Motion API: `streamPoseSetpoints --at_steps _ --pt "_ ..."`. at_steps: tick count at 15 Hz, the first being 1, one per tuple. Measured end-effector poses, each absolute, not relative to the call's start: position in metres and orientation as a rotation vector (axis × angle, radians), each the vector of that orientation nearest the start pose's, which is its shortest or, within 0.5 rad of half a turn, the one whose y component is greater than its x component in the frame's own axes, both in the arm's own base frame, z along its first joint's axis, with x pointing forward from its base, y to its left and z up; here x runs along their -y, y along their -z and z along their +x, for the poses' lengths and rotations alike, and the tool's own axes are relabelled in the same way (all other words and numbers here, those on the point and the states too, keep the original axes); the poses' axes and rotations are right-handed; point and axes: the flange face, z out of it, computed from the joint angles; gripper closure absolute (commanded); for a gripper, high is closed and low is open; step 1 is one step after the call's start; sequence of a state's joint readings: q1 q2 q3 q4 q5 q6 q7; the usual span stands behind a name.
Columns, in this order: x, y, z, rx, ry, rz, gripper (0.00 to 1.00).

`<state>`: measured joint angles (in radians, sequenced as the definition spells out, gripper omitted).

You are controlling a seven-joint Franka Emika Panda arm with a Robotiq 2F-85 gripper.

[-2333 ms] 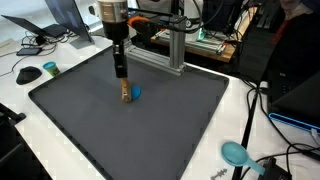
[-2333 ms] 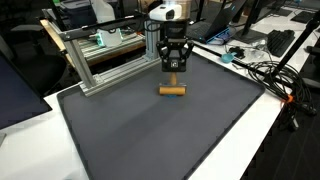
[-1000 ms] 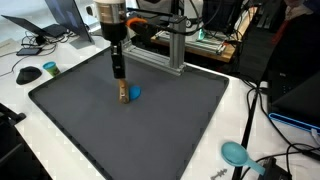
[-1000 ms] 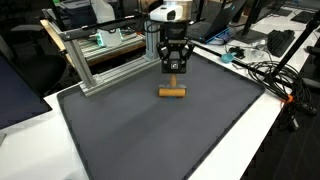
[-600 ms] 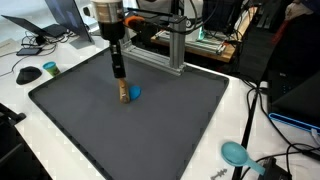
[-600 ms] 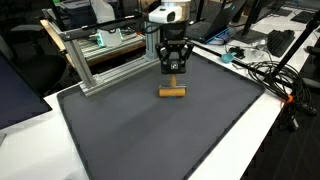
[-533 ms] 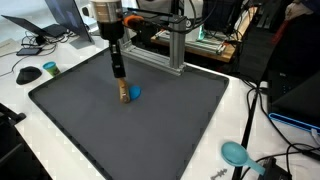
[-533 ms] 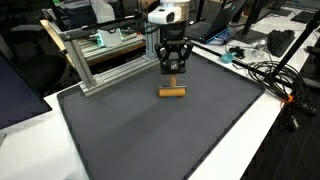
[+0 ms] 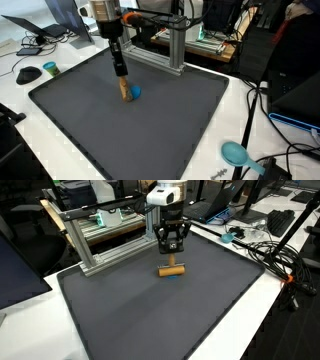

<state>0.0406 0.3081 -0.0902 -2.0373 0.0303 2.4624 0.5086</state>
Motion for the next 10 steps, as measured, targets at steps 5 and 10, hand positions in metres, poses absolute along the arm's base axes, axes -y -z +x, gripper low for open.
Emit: streamPoseSetpoints --at_steps 5,10 --pt "0.024 -0.326 0.598 -0.614 0.148 -3.103 0.78" --pt "0.008 -0.362 0.596 -0.214 0.228 -3.218 0.78"
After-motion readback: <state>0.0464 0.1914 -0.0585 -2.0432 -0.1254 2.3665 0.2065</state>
